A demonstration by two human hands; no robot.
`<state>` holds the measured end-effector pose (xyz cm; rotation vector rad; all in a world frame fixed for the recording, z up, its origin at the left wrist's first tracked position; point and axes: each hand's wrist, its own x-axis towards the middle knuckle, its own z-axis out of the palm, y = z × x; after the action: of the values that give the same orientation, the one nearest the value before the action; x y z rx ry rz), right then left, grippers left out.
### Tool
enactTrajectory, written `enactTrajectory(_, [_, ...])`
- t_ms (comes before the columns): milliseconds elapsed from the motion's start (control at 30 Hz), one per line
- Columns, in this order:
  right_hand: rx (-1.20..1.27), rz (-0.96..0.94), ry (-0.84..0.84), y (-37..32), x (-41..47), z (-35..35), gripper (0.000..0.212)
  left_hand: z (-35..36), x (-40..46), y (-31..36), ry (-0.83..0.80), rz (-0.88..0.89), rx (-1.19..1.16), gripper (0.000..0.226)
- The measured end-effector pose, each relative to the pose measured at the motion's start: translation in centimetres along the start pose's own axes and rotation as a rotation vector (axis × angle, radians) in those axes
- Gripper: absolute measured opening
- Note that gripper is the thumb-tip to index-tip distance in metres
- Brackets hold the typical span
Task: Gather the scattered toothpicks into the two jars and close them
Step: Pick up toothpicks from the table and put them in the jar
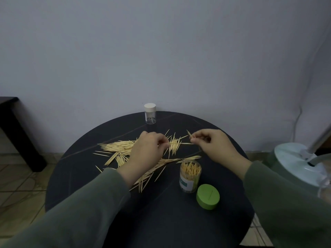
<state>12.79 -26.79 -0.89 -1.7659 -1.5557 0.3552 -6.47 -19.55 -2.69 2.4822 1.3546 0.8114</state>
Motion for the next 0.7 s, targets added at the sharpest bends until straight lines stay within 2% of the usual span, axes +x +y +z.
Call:
enactTrajectory(133, [0.069, -0.065, 0.108, -0.7, -0.3, -0.2, 0.008, -0.9, -0.3, 0.6, 0.003, 0.060, 0.049, 0.016])
enactTrajectory(200, [-0.078, -0.134, 0.122, -0.7, -0.5, -0.4, 0.009, -1.4, -0.5, 0.9, 0.010, 0.117, 0.116, 0.017])
enactTrajectory(333, [-0.464, -0.293, 0.115, -1.4, -0.9, -0.9, 0.026, -1.7, -0.7, 1.6, 0.003, 0.165, 0.166, 0.020])
enactTrajectory(533, [-0.666, -0.289, -0.031, -2.7, -1.3, -0.9, 0.034, -1.6, -1.1, 2.2, 0.033, 0.171, 0.114, 0.019])
enactTrajectory(700, [-0.663, -0.250, -0.041, -2.7, -1.4, -0.8, 0.030, -1.6, -1.1, 2.4, 0.044, 0.154, 0.082, 0.019])
